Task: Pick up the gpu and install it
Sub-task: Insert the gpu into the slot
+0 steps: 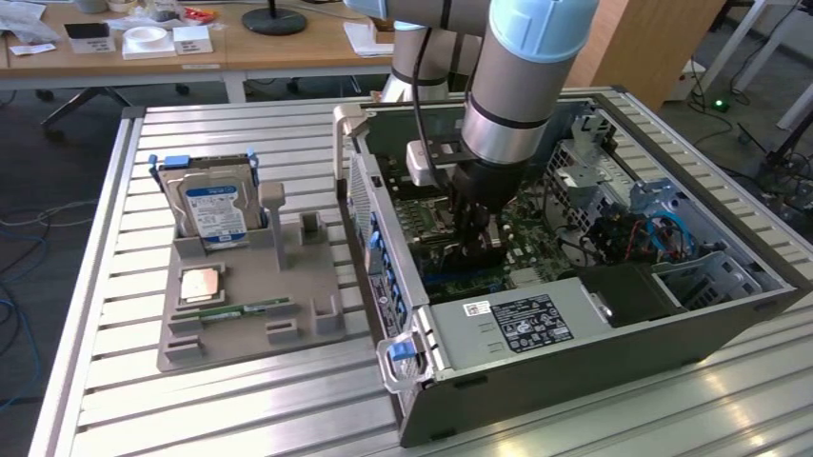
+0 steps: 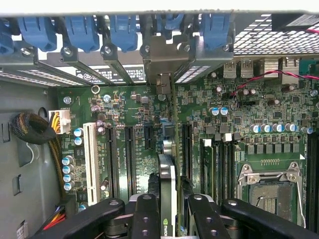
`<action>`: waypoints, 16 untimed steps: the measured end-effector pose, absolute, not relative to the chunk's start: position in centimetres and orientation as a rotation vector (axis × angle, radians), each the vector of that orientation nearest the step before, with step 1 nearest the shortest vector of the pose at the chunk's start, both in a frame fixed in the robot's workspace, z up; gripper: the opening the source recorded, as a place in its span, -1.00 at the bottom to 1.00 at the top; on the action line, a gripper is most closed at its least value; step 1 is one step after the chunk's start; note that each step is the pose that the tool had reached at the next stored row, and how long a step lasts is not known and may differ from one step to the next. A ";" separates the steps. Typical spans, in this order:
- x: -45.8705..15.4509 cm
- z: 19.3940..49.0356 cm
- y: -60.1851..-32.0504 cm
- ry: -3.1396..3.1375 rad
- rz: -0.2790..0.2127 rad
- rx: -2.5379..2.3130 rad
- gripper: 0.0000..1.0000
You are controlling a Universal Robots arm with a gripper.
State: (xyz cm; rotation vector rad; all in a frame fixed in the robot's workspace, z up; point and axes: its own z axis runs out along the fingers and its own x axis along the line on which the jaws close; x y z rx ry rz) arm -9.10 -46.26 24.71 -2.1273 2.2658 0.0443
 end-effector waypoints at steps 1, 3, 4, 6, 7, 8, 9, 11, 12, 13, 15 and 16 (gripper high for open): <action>-9.1 24.7 -46.3 2.266 0.044 -2.127 -0.47; -9.1 24.7 -46.3 2.266 0.044 -2.127 -0.47; -9.1 24.7 -46.3 2.266 0.044 -2.127 -0.47; -9.1 24.7 -46.3 2.266 0.044 -2.127 -0.47; -9.1 24.7 -46.3 2.266 0.044 -2.127 -0.47; -9.1 24.7 -46.3 2.266 0.044 -2.127 -0.47; -9.1 24.7 -46.3 2.266 0.044 -2.127 -0.47; -9.1 24.7 -46.3 2.266 0.044 -2.127 -0.47; -9.2 24.7 -46.3 2.266 0.044 -2.127 -0.47; -9.2 24.7 -46.2 2.266 0.044 -2.127 -0.47; -9.2 24.7 -46.2 2.266 0.044 -2.127 -0.47; -9.2 24.7 -46.2 2.266 0.044 -2.127 -0.47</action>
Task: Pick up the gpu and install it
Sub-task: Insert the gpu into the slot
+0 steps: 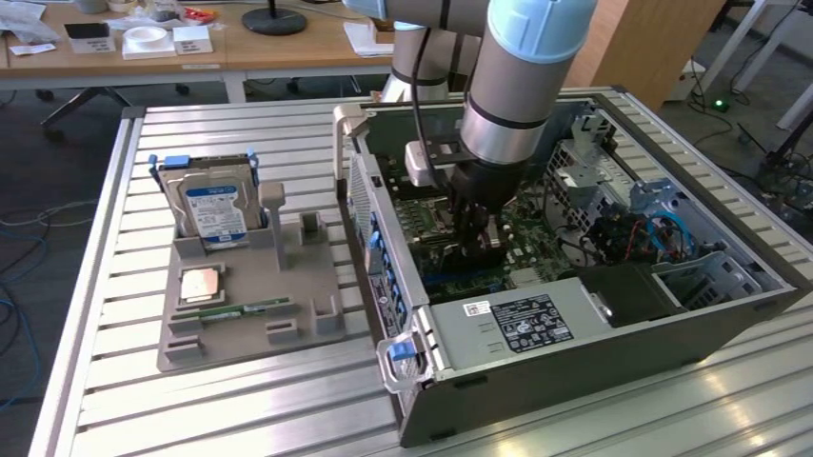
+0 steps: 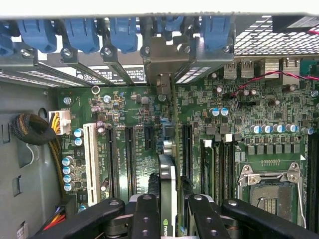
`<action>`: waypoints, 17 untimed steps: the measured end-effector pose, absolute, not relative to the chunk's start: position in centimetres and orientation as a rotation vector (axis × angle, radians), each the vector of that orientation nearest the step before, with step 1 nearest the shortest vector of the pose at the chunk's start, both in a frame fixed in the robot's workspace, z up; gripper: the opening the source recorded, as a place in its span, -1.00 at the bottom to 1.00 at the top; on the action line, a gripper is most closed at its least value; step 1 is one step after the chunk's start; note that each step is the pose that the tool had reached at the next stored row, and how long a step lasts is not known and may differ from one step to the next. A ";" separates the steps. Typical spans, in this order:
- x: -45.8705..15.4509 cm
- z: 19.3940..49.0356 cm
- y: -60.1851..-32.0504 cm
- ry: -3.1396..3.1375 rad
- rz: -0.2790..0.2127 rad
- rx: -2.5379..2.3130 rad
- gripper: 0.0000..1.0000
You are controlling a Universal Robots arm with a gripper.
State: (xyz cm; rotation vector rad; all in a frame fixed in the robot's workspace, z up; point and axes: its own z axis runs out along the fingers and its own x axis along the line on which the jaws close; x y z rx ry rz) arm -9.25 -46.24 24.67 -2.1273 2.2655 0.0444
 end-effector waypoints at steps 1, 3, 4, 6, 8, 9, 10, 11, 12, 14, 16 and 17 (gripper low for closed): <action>-9.3 24.7 -46.2 2.266 0.045 -2.127 -0.47; -9.3 24.7 -46.2 2.266 0.045 -2.127 -0.47; -9.3 24.7 -46.2 2.266 0.044 -2.127 -0.47; -9.3 24.7 -46.2 2.266 0.044 -2.127 -0.47; -9.3 24.7 -46.2 2.266 0.044 -2.127 -0.47; -9.3 24.7 -46.2 2.266 0.044 -2.127 -0.47; -9.3 24.7 -46.2 2.266 0.044 -2.127 -0.47; -9.3 24.7 -46.2 2.266 0.044 -2.127 -0.47; -9.3 24.7 -46.2 2.266 0.044 -2.127 -0.47; -9.3 24.7 -46.3 2.266 0.044 -2.128 -0.47; -9.3 24.6 -46.3 2.266 0.044 -2.127 -0.47; -9.3 24.6 -46.2 2.266 0.045 -2.127 -0.47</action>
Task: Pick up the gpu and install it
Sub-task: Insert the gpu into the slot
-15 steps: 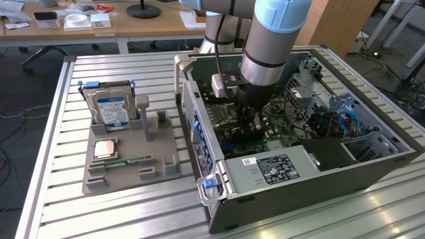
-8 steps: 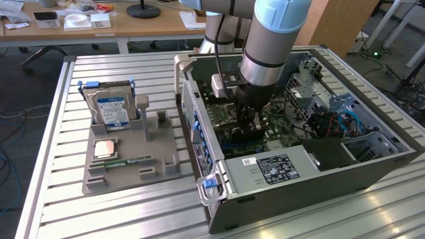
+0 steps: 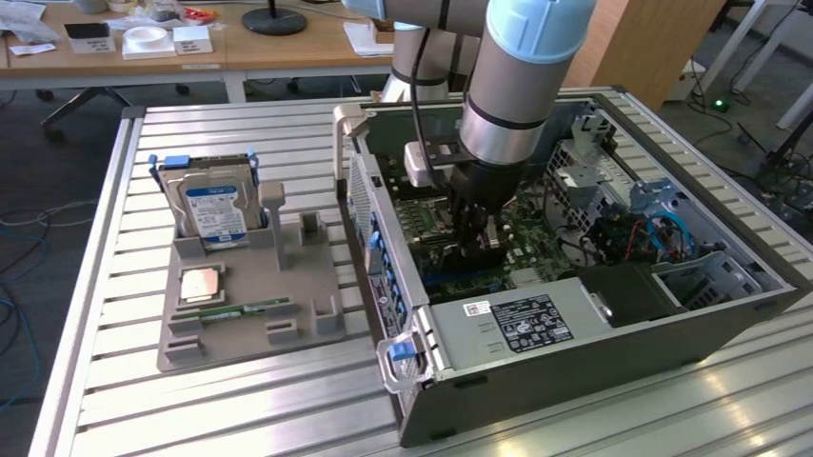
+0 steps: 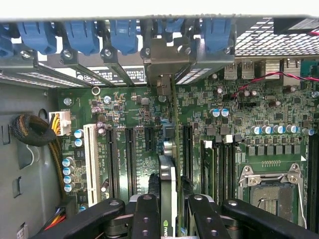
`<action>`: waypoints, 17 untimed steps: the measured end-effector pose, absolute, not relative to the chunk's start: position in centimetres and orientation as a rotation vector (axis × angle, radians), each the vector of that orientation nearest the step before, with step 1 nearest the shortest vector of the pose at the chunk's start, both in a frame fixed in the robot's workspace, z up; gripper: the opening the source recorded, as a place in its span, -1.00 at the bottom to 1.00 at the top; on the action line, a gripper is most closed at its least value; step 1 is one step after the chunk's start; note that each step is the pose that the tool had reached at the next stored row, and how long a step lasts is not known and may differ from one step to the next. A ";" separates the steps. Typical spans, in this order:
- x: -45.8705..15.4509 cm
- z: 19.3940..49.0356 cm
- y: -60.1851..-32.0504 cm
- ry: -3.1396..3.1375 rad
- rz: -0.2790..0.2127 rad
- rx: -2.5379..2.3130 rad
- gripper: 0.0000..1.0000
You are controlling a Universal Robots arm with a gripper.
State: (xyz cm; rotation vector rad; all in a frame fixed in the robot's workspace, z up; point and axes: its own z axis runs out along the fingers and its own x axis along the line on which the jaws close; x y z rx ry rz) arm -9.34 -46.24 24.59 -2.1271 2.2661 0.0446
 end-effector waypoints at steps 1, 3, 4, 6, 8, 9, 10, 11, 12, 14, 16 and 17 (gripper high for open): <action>-9.3 24.6 -46.2 2.266 0.044 -2.127 -0.47; -9.3 24.6 -46.2 2.266 0.044 -2.127 -0.47; -9.3 24.6 -46.2 2.266 0.044 -2.127 -0.47; -9.3 24.6 -46.2 2.266 0.044 -2.127 -0.47; -9.3 24.6 -46.2 2.266 0.044 -2.127 -0.47; -9.3 24.6 -46.2 2.266 0.044 -2.127 -0.47; -9.4 24.6 -46.2 2.266 0.044 -2.127 -0.47; -9.4 24.6 -46.2 2.266 0.044 -2.127 -0.47; -9.4 24.6 -46.2 2.265 0.044 -2.127 -0.47; -9.4 24.6 -46.2 2.266 0.044 -2.127 -0.47; -9.5 24.6 -46.2 2.266 0.044 -2.127 -0.47; -9.5 24.6 -46.2 2.266 0.044 -2.127 -0.47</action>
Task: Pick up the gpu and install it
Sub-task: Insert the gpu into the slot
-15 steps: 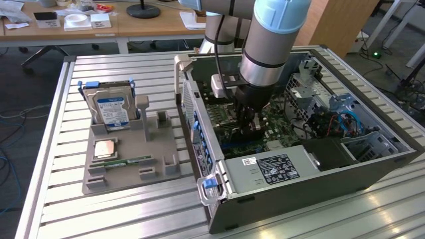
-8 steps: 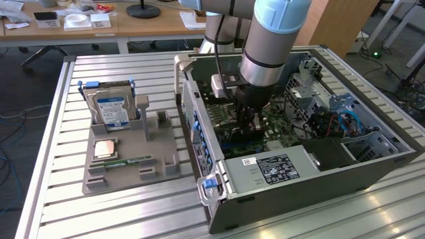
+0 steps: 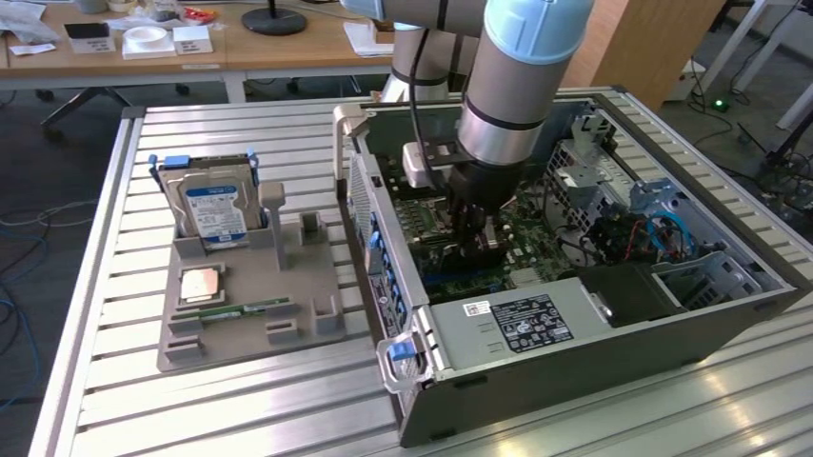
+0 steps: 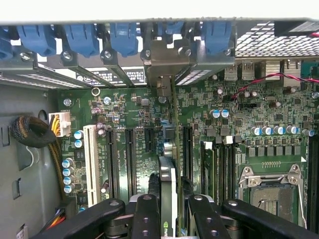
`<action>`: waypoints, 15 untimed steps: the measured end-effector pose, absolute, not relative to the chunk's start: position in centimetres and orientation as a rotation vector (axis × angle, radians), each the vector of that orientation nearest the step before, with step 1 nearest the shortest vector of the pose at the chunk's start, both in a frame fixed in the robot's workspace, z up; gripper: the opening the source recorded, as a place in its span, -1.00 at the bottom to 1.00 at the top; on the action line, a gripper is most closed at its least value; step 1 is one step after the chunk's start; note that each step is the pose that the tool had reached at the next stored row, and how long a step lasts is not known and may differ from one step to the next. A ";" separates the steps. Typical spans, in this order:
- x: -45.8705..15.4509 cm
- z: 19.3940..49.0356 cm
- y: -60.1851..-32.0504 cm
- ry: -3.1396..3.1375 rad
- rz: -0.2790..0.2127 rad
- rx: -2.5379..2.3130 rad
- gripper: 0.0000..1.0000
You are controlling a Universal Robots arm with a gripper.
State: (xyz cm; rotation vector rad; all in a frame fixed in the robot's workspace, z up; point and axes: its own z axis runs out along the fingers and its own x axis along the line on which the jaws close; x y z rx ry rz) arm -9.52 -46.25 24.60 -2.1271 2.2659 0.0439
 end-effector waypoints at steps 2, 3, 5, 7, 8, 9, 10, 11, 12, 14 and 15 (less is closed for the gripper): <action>-9.5 24.6 -46.2 2.266 0.044 -2.127 -0.47; -9.5 24.6 -46.2 2.266 0.044 -2.127 -0.47; -9.5 24.6 -46.2 2.266 0.044 -2.127 -0.47; -9.6 24.6 -46.2 2.266 0.044 -2.127 -0.47; -9.6 24.6 -46.3 2.266 0.044 -2.127 -0.47; -9.6 24.5 -46.2 2.266 0.044 -2.127 -0.47; -9.6 24.5 -46.3 2.266 0.044 -2.127 -0.47; -9.6 24.5 -46.2 2.266 0.044 -2.127 -0.47; -9.6 24.5 -46.2 2.266 0.044 -2.127 -0.47; -9.6 24.5 -46.2 2.266 0.044 -2.127 -0.47; -9.6 24.5 -46.2 2.266 0.044 -2.127 -0.47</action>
